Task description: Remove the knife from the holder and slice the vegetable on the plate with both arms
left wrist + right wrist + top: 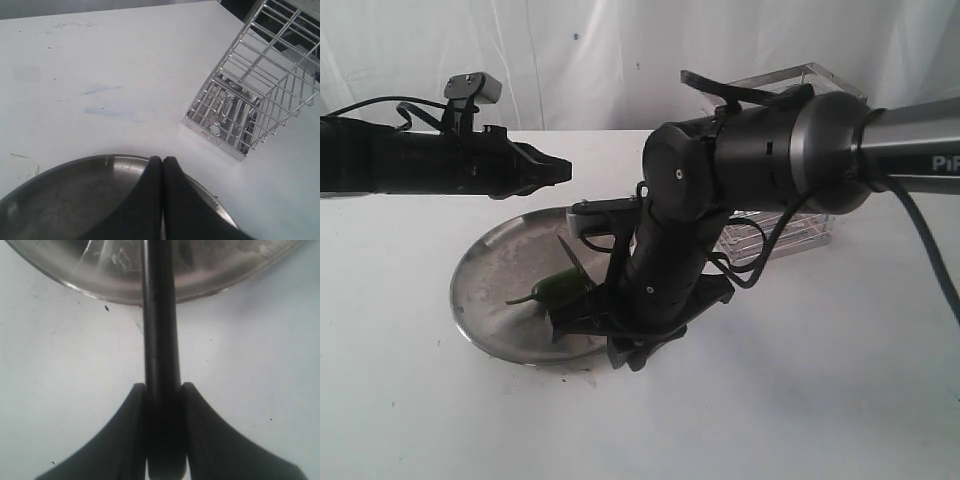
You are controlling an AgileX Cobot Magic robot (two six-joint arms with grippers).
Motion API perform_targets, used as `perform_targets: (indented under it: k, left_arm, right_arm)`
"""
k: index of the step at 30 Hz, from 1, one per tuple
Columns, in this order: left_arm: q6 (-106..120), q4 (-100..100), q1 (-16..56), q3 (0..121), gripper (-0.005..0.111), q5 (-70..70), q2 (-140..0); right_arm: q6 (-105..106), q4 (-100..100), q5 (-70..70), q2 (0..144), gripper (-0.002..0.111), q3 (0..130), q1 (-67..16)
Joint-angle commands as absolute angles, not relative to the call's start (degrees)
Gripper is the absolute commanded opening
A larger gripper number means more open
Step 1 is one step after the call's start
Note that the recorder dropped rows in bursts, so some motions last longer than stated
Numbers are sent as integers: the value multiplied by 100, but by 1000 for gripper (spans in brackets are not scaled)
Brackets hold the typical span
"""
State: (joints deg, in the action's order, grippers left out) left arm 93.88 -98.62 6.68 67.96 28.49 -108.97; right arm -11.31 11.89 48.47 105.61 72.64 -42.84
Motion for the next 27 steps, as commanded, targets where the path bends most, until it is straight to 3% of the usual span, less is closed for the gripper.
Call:
perform_targets:
  k: [1, 27]
  left_arm:
    - [9466, -9995, 662, 6801, 0, 2980, -10866]
    - [9919, -9995, 662, 6801, 0, 2897, -10866]
  right_arm:
    - [-1060, 1187, 4864, 10612, 0, 7247, -4287]
    - [-1446, 1176, 4844, 10655, 0, 7247, -4287]
